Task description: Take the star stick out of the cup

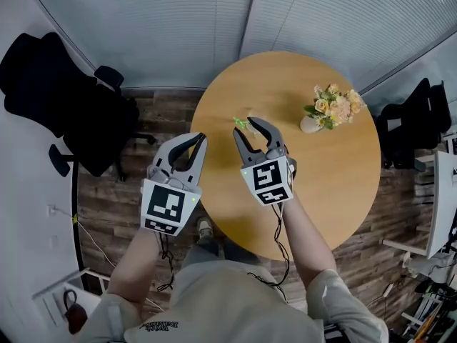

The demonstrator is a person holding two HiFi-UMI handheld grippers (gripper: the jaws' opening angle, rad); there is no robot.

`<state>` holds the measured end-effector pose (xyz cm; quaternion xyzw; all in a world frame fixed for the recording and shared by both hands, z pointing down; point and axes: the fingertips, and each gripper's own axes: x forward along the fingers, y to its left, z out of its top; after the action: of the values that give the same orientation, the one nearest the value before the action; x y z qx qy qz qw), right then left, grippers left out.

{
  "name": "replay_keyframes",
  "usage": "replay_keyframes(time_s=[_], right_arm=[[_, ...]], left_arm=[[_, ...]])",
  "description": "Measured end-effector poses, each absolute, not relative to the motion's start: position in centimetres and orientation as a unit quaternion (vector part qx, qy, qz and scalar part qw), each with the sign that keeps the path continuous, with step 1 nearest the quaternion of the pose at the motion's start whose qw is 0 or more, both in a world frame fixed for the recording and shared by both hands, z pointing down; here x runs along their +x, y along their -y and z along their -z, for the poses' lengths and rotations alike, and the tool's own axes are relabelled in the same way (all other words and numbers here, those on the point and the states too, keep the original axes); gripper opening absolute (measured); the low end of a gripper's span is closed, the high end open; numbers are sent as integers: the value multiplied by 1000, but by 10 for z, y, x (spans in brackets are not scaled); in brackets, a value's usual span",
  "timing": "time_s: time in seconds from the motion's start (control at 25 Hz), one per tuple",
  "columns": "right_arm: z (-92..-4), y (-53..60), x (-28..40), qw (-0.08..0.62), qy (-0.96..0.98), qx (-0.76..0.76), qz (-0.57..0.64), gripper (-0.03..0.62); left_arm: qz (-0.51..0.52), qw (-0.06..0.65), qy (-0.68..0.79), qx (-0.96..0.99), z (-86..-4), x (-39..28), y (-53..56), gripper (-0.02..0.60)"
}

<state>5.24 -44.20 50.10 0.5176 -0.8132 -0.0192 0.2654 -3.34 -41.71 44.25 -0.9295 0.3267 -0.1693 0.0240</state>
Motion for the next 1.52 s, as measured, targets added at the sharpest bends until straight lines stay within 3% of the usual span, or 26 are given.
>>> replay_keyframes(time_s=[0.32,0.68,0.84,1.52], right_arm=[[-568,464,66,274,813,510,-60,144],[-596,474,68,306,804,507,-60,143],[-601,476,71,305,797,517,-67,78],[-518,466,88,234,797,555,-48,43]], left_arm=[[197,-15,-319,-927,-490,-29,428,23],[218,-36,-306,-926,-521,-21,424,23],[224,-42,-300,-926,-526,-19,418,23],[205,-26,-320,-925,-495,-34,399,23]])
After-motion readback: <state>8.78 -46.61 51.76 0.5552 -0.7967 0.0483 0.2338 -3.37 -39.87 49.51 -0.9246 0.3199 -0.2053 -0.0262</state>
